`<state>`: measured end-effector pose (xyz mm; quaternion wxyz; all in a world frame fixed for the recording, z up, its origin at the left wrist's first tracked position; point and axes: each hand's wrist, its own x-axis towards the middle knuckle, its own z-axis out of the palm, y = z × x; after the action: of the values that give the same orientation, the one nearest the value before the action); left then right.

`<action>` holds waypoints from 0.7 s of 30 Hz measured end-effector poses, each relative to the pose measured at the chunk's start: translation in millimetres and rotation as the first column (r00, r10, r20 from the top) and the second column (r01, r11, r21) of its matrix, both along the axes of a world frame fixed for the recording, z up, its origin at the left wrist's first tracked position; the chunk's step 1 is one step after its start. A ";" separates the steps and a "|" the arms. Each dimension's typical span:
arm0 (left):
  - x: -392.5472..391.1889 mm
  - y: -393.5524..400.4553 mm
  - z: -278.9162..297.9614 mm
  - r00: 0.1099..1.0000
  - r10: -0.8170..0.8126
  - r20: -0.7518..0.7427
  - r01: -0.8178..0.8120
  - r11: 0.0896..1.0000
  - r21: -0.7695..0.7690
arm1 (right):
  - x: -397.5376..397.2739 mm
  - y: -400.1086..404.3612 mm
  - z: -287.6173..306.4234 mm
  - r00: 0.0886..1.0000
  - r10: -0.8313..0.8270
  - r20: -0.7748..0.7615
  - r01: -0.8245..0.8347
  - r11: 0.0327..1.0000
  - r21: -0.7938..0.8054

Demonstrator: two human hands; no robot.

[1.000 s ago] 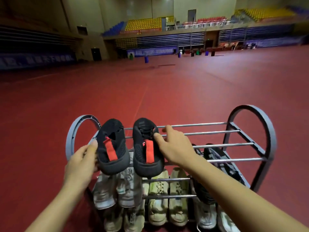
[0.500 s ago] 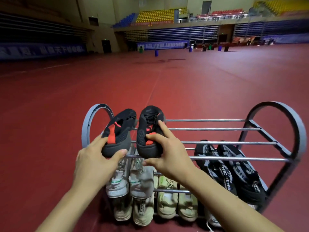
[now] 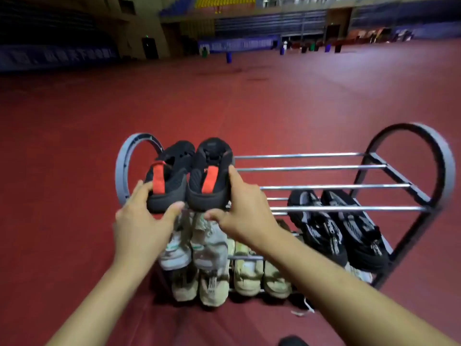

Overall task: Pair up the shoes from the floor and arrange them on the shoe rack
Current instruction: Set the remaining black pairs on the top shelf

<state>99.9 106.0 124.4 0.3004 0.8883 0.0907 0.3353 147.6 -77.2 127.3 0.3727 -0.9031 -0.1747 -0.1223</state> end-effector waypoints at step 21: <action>-153.5 -173.5 -259.5 0.258 -0.536 -0.804 0.962 0.223 0.160 | -191.1 -284.0 -254.8 0.314 -0.585 -0.748 0.433 0.789 -0.435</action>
<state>-53.7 -67.5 -135.1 0.0603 0.8910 -0.4191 -0.1639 -43.6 -361.2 -127.5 0.2790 -0.8728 0.3184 0.2428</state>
